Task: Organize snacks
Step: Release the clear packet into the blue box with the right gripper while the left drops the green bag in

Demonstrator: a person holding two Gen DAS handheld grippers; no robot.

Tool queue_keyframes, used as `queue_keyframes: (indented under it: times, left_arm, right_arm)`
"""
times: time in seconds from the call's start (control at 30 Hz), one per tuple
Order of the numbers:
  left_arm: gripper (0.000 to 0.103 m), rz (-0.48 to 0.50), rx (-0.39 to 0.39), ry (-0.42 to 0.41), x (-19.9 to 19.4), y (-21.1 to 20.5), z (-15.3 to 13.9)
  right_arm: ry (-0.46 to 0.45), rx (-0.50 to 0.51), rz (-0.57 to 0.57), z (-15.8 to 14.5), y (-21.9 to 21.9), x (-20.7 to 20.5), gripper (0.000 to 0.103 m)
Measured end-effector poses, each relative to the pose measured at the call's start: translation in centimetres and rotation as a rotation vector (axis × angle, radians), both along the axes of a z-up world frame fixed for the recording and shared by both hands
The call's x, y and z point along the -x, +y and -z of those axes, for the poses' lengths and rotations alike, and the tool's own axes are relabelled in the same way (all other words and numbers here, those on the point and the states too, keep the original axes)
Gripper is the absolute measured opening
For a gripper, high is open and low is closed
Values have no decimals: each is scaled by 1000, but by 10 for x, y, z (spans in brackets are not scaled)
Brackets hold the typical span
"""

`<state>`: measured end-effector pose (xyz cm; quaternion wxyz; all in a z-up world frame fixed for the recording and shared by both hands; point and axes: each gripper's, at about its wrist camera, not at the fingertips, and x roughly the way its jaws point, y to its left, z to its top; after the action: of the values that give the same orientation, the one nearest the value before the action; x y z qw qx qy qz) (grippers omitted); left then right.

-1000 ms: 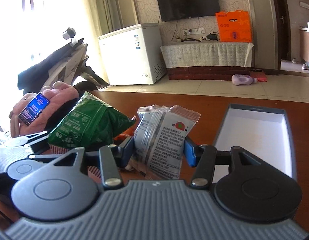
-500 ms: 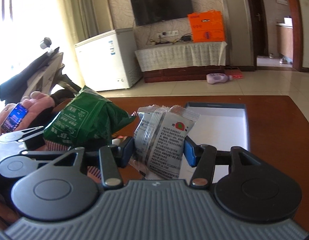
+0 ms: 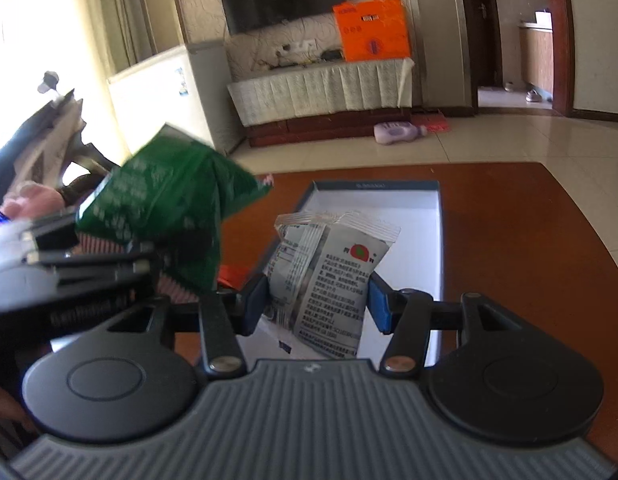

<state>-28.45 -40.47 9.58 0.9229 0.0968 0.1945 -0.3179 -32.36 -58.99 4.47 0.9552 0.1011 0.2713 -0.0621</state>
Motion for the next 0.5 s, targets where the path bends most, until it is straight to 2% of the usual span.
queue_keyframes:
  times: [0.27, 0.5]
  left_arm:
    - [64, 61, -3, 28, -34, -41, 16]
    - [64, 100, 10, 109, -67, -72, 36]
  right_arm:
    - [120, 46, -36, 20, 2, -28, 56]
    - [211, 75, -39, 36, -5, -37, 56]
